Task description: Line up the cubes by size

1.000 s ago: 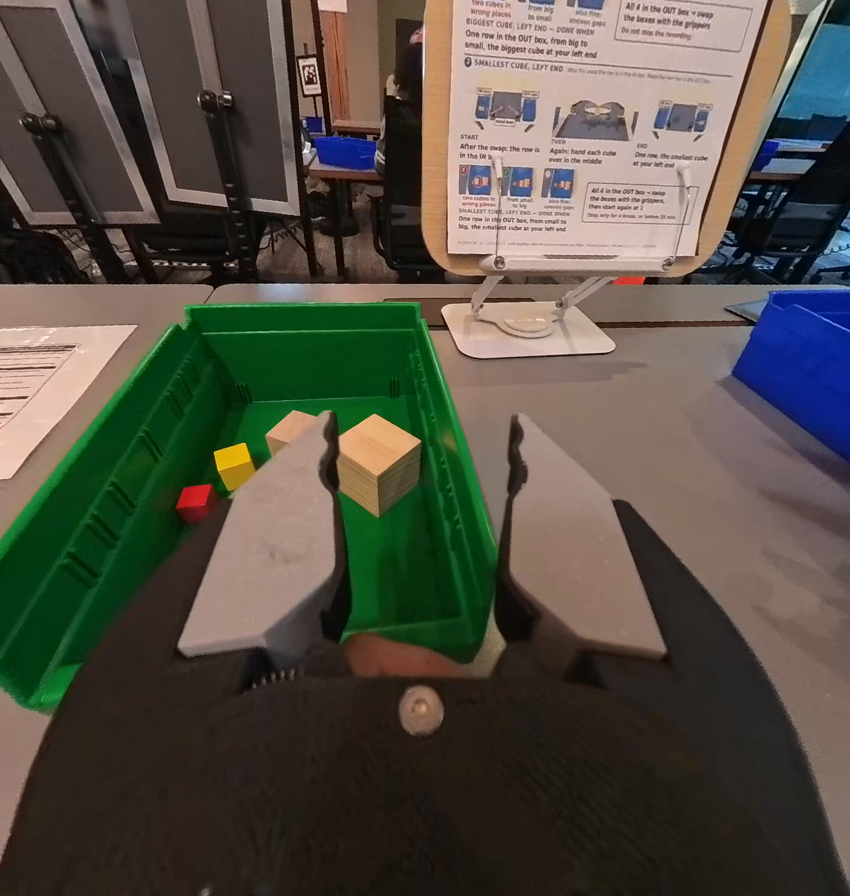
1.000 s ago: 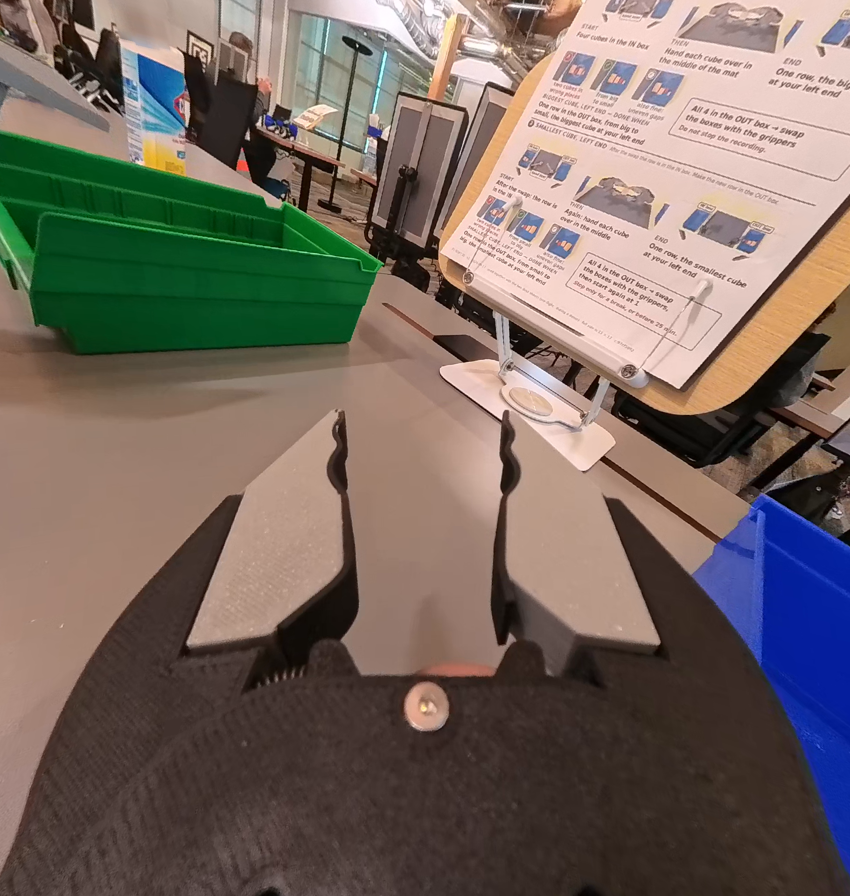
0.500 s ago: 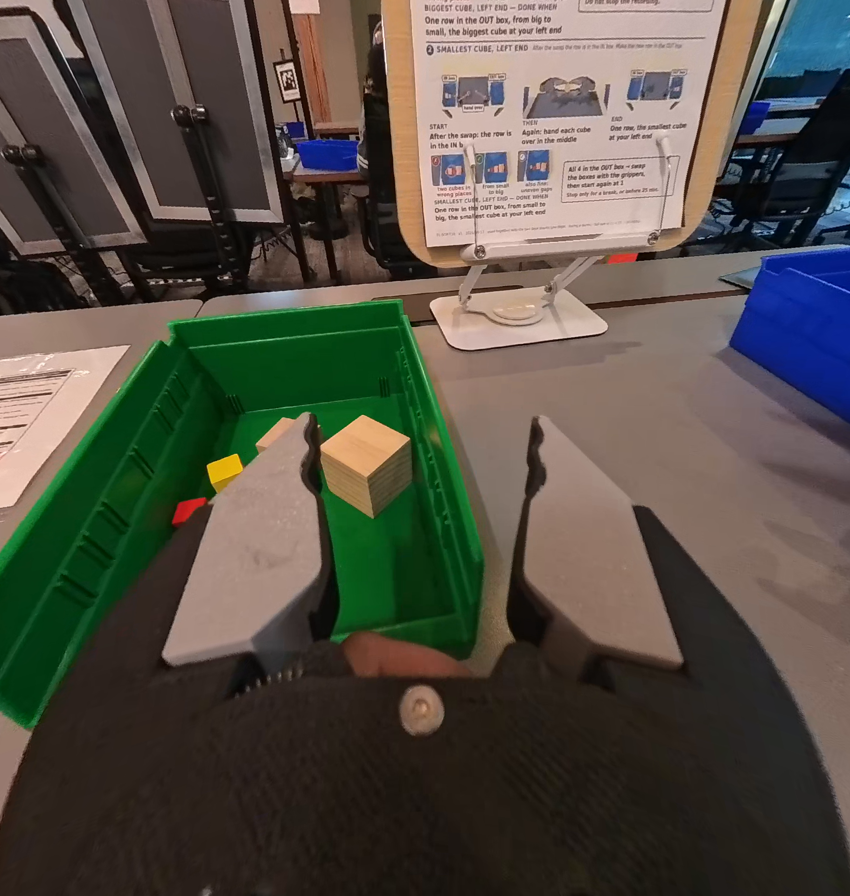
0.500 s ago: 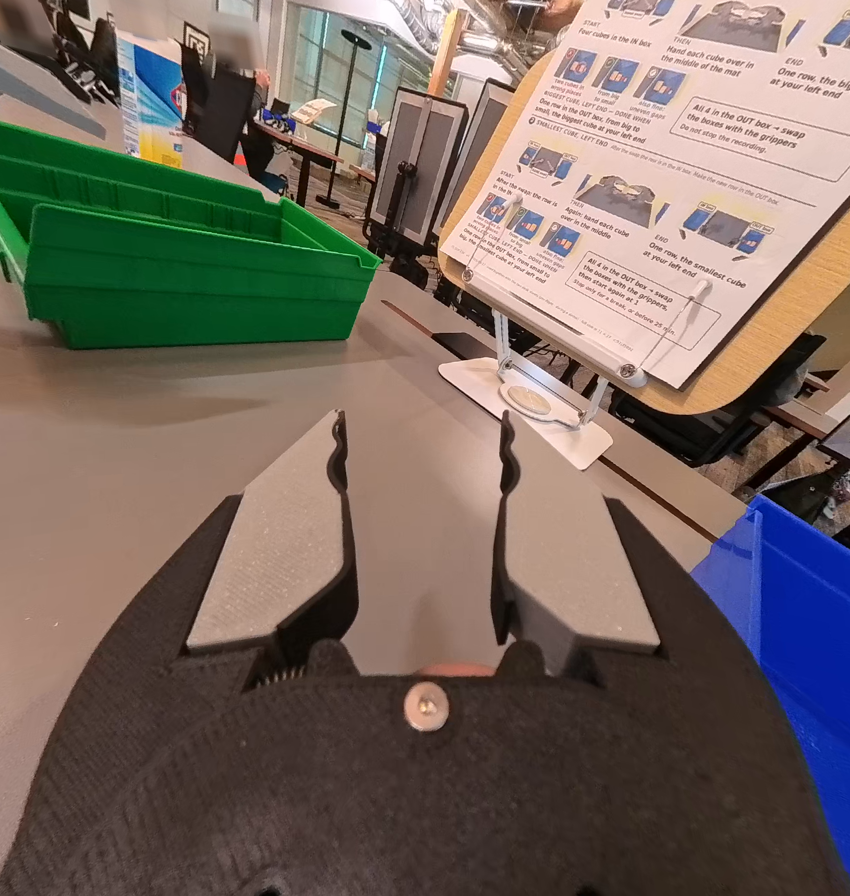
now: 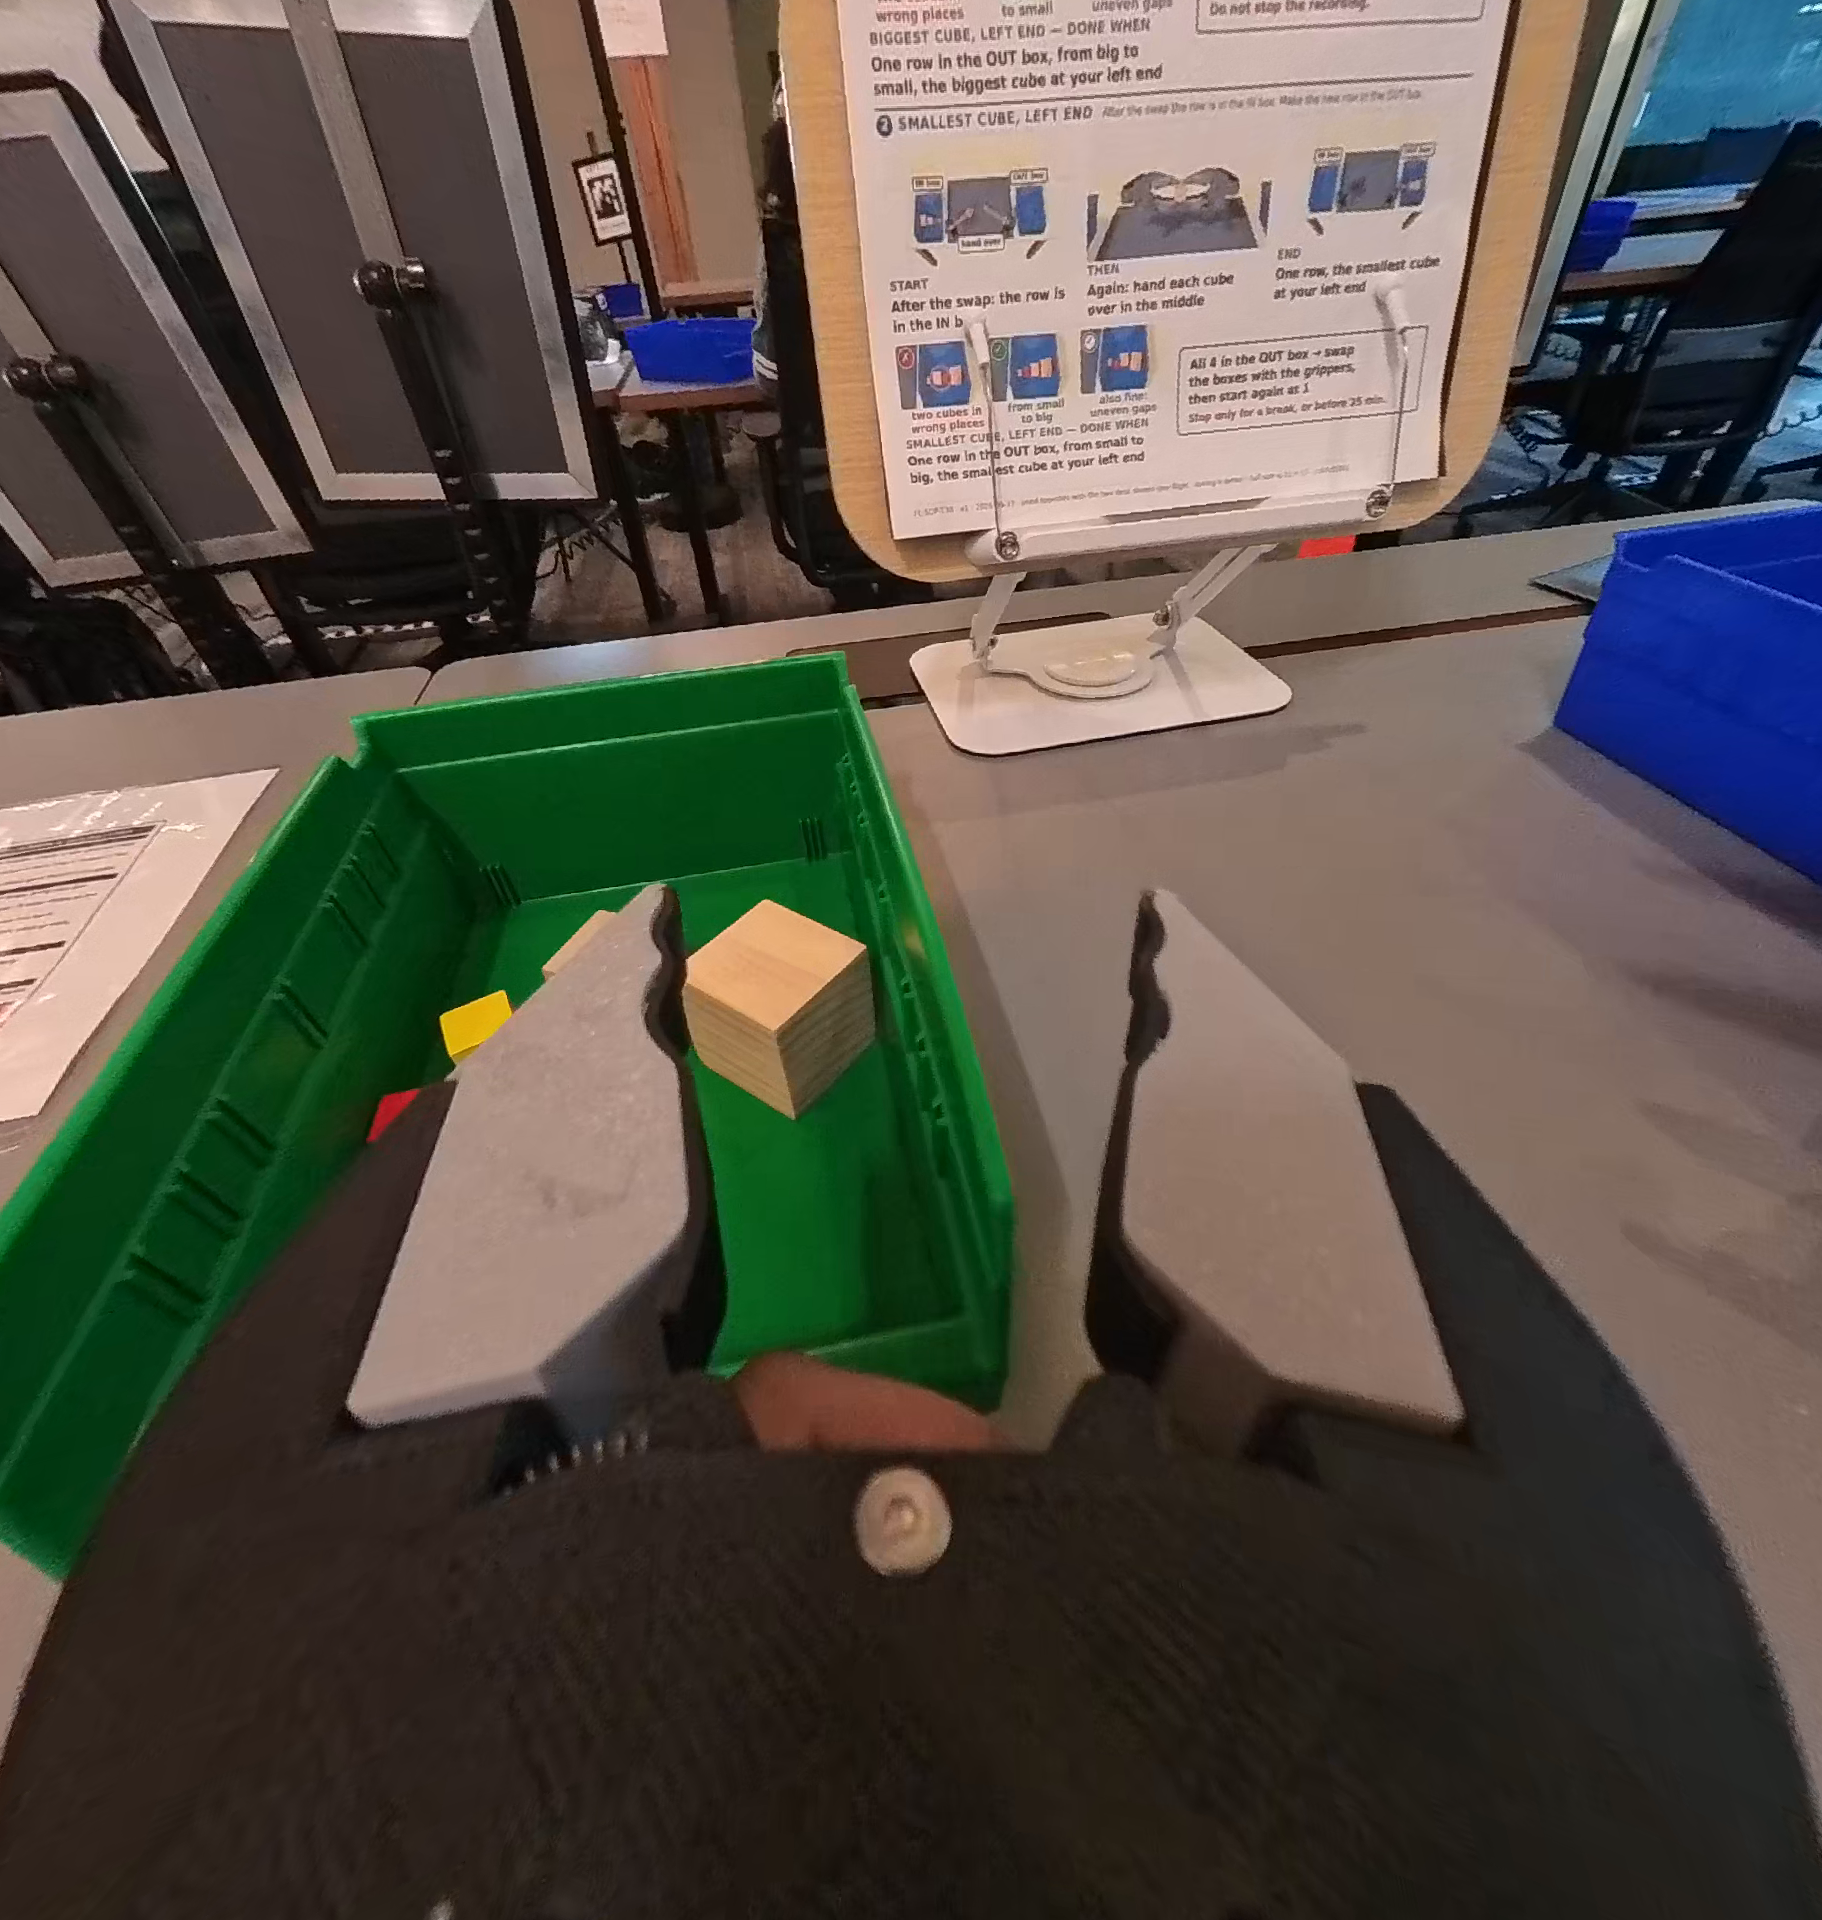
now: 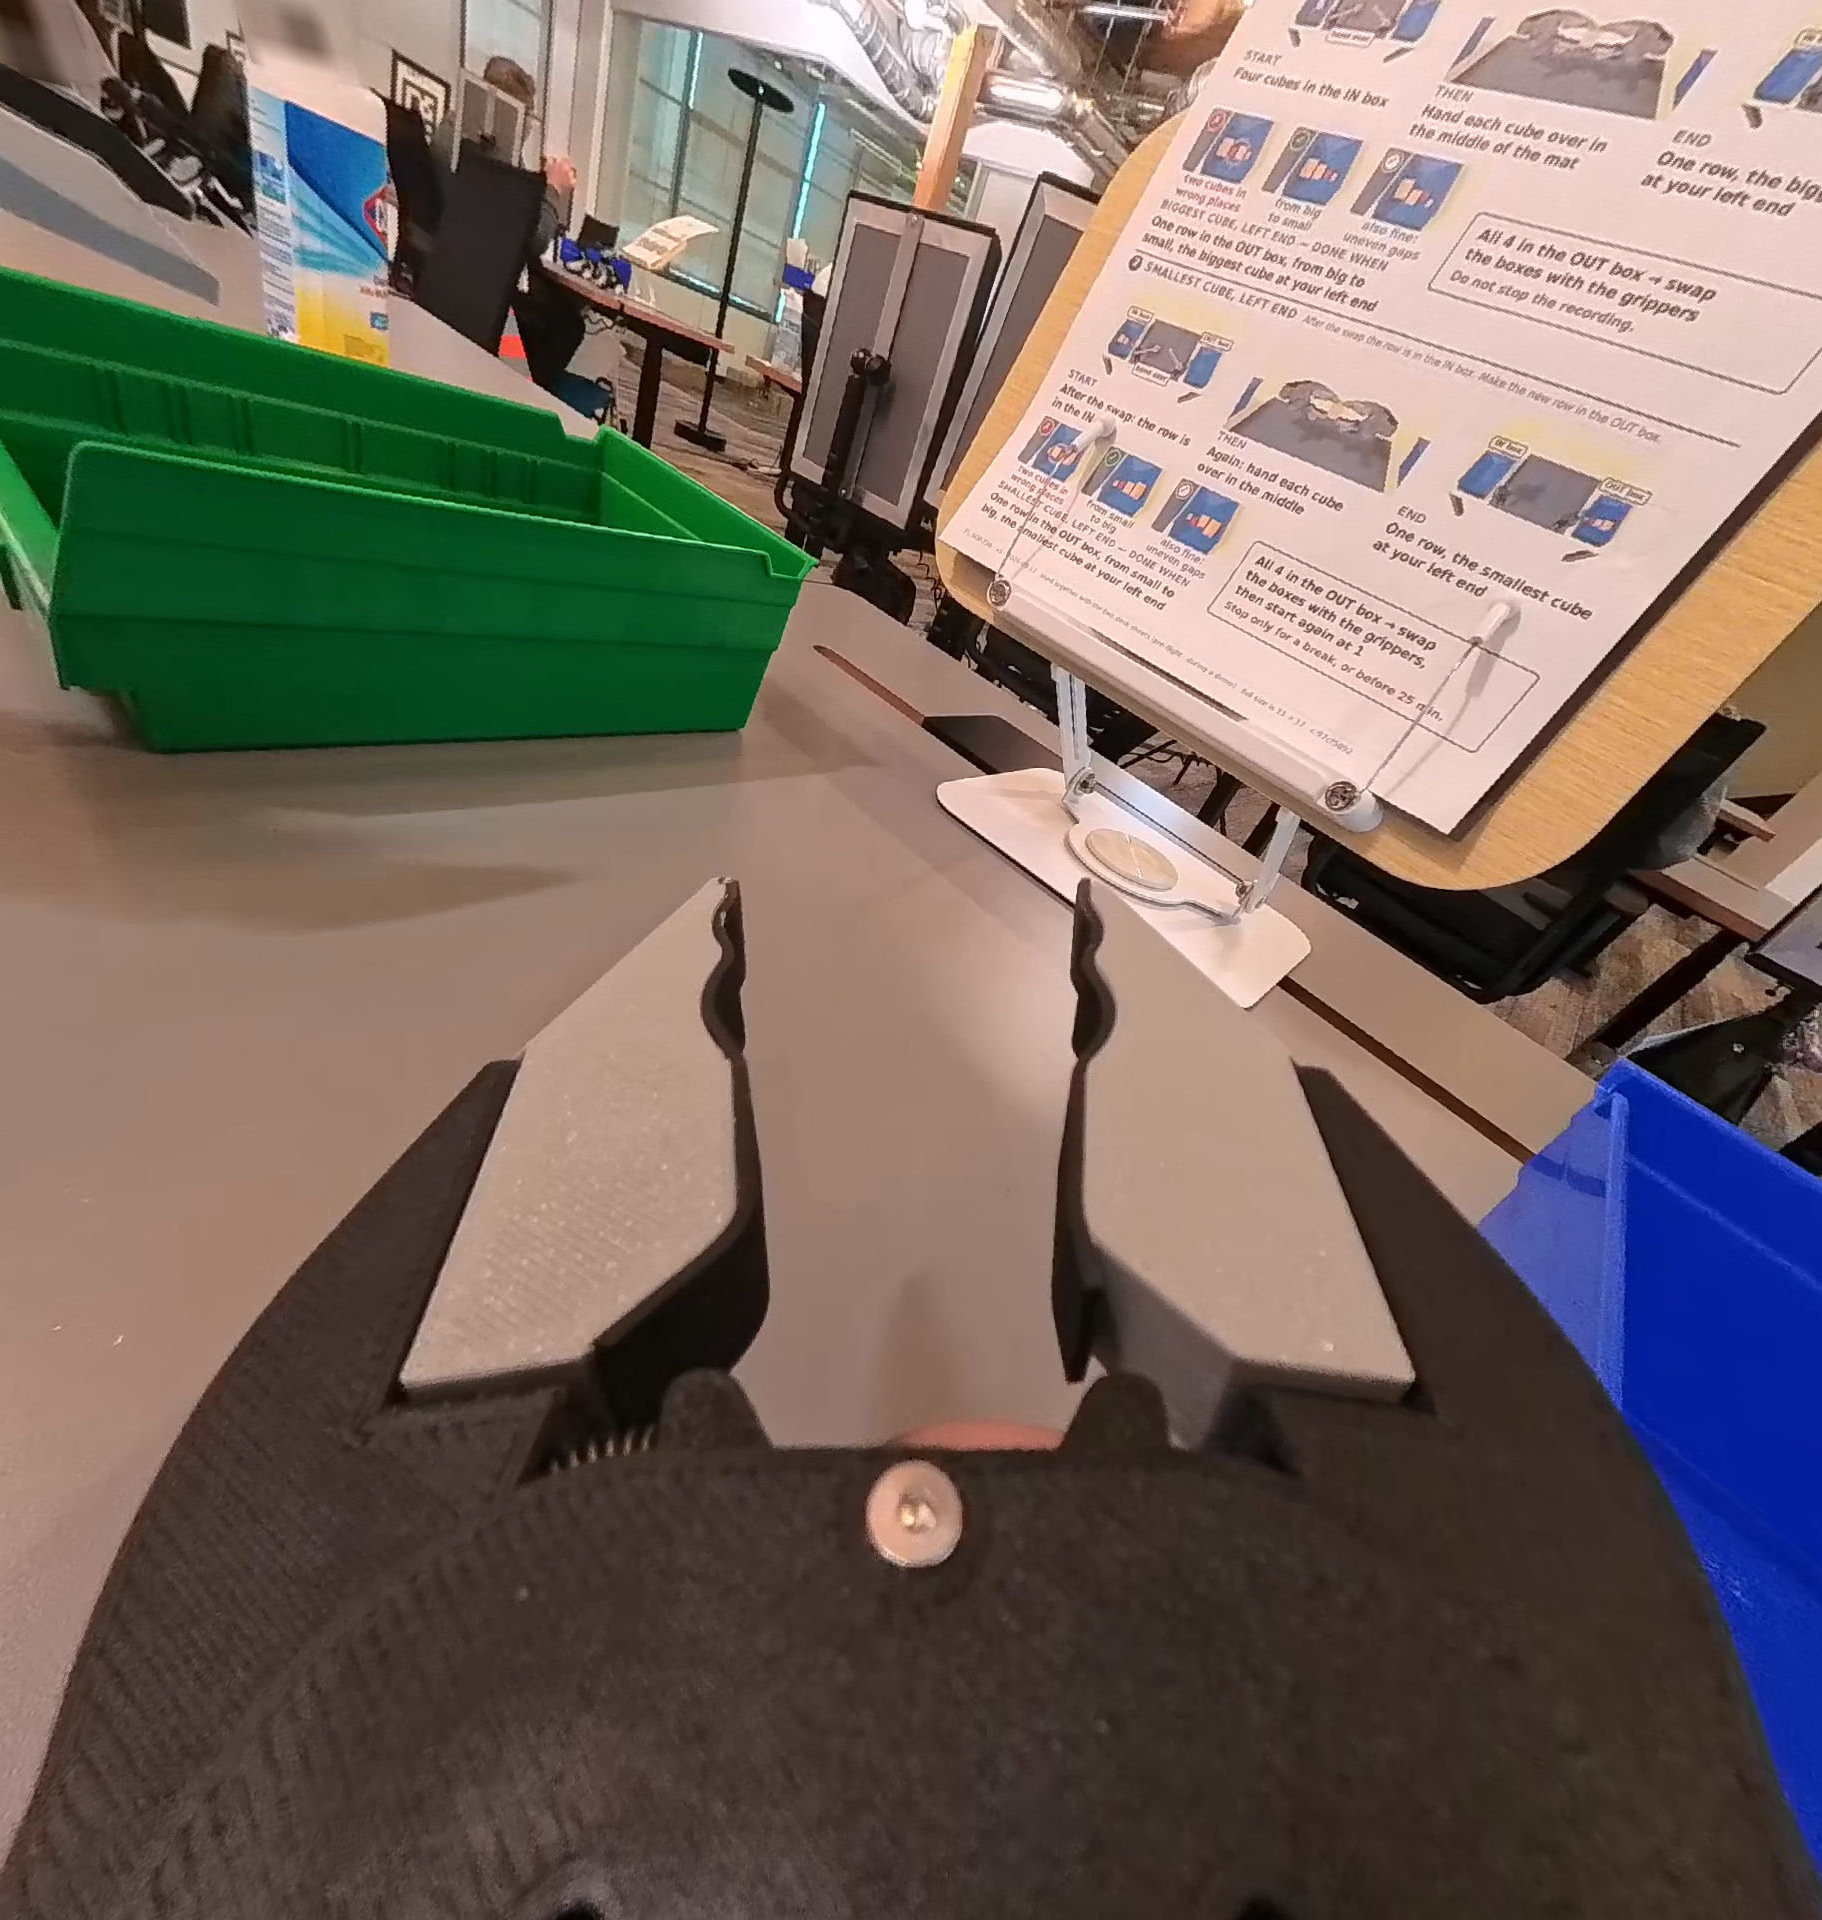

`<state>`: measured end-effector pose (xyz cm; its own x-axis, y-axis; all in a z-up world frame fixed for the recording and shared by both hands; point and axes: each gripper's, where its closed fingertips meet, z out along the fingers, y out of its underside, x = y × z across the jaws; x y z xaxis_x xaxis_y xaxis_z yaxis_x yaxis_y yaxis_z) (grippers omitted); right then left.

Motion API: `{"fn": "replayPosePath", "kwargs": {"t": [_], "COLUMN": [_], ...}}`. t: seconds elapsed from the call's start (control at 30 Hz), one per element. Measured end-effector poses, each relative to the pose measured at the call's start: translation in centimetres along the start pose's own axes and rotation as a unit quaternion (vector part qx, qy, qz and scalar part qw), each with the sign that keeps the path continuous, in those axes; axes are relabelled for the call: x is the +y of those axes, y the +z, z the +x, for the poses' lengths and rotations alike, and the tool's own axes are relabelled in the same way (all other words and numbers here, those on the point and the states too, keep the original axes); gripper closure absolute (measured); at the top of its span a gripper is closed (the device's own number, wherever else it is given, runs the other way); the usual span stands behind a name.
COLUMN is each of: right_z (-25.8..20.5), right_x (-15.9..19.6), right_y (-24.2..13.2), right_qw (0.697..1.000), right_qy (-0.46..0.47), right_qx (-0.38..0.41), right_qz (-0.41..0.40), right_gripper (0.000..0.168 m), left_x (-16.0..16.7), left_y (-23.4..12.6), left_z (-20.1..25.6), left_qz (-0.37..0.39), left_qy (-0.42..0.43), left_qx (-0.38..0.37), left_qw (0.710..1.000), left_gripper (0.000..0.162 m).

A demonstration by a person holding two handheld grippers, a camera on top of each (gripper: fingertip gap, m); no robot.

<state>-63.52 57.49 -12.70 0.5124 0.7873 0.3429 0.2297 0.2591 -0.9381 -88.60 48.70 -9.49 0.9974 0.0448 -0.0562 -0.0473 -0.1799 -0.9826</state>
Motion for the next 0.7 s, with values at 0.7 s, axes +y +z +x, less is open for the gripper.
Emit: {"fn": "replayPosePath", "kwargs": {"t": [0.7], "right_z": [0.03], "right_x": [0.02], "right_y": [0.02], "right_qw": [1.0], "right_qy": [-0.001], "right_qx": [0.0], "right_qz": [-0.001], "right_gripper": [0.107], "left_x": [-0.04], "left_y": [-0.01], "left_z": [0.37], "left_qz": [0.001], "left_qy": [0.016], "left_qx": [0.0], "left_qw": [1.0], "left_gripper": [0.078]}}
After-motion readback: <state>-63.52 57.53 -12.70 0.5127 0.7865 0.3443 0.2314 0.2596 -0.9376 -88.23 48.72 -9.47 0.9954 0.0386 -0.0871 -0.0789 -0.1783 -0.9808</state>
